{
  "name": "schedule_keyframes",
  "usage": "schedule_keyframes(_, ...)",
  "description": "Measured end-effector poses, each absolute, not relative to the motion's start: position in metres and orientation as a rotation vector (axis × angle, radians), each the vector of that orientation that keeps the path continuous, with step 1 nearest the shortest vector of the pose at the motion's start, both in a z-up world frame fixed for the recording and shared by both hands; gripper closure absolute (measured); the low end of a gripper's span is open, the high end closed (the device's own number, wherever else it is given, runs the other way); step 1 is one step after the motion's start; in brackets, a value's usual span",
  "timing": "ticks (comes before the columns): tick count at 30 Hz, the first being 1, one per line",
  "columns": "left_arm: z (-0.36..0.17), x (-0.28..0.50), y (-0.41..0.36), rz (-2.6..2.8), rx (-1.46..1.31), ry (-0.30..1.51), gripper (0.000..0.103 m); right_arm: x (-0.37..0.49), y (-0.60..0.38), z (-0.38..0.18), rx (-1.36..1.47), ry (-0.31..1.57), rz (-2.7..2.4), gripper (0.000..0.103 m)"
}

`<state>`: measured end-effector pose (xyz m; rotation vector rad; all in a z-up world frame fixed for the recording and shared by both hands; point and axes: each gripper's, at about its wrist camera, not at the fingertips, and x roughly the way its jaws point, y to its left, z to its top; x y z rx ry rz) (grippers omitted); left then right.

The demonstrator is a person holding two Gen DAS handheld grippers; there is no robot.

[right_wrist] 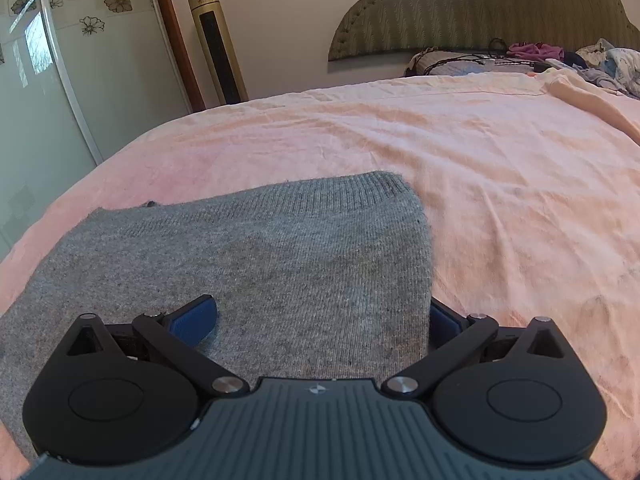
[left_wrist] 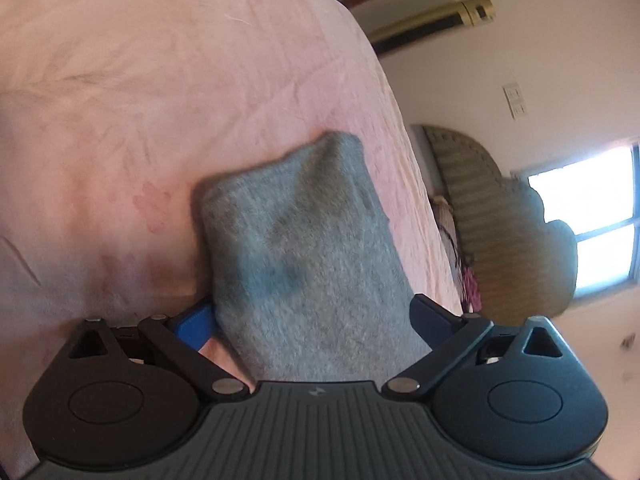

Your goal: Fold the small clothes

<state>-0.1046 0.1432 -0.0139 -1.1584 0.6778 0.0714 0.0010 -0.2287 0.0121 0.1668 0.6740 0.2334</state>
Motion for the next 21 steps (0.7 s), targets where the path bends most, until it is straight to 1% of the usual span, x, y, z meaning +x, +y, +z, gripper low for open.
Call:
schedule_keyframes(1,-0.013,-0.102,0.144,0.111,-1.138,0.681,0.022,0.001,-0.229,0.012,0.168,0.674,0.234,0.000)
schedule_keyframes(2,-0.013,-0.098,0.144,0.151,-1.102,0.696,0.048,0.001,-0.229,0.012,0.169,0.674,0.234,0.000)
schedule_keyframes(3,-0.012,-0.095,0.144,0.175,-1.067,0.714,0.062,0.001,-0.229,0.012,0.168,0.674,0.234,0.000)
schedule_keyframes(4,-0.012,-0.091,0.142,0.182,-1.036,0.726,0.065,0.001,-0.229,0.012,0.167,0.674,0.233,0.000)
schedule_keyframes(6,-0.005,-0.087,0.135,0.216,-0.945,0.726,0.077,0.001,-0.229,0.012,0.168,0.674,0.233,0.000)
schedule_keyframes(7,0.000,-0.086,0.130,0.239,-0.888,0.712,0.080,0.001,-0.229,0.012,0.168,0.674,0.233,0.000)
schedule_keyframes(8,0.006,-0.086,0.124,0.272,-0.806,0.689,0.087,0.001,-0.229,0.012,0.168,0.674,0.233,0.000)
schedule_keyframes(12,0.039,-0.079,0.080,0.280,-0.450,0.573,0.091,0.001,-0.229,0.012,0.171,0.673,0.234,0.000)
schedule_keyframes(15,0.054,-0.082,0.008,0.079,-0.126,0.496,0.093,0.001,-0.230,0.012,0.183,0.670,0.235,0.000)
schedule_keyframes(18,0.035,-0.092,-0.044,-0.086,0.070,0.524,0.093,0.001,-0.231,0.012,0.194,0.668,0.239,0.000)
schedule_keyframes(21,0.017,-0.098,-0.056,-0.082,0.168,0.518,0.093,0.001,-0.234,0.012,0.208,0.666,0.245,0.000)
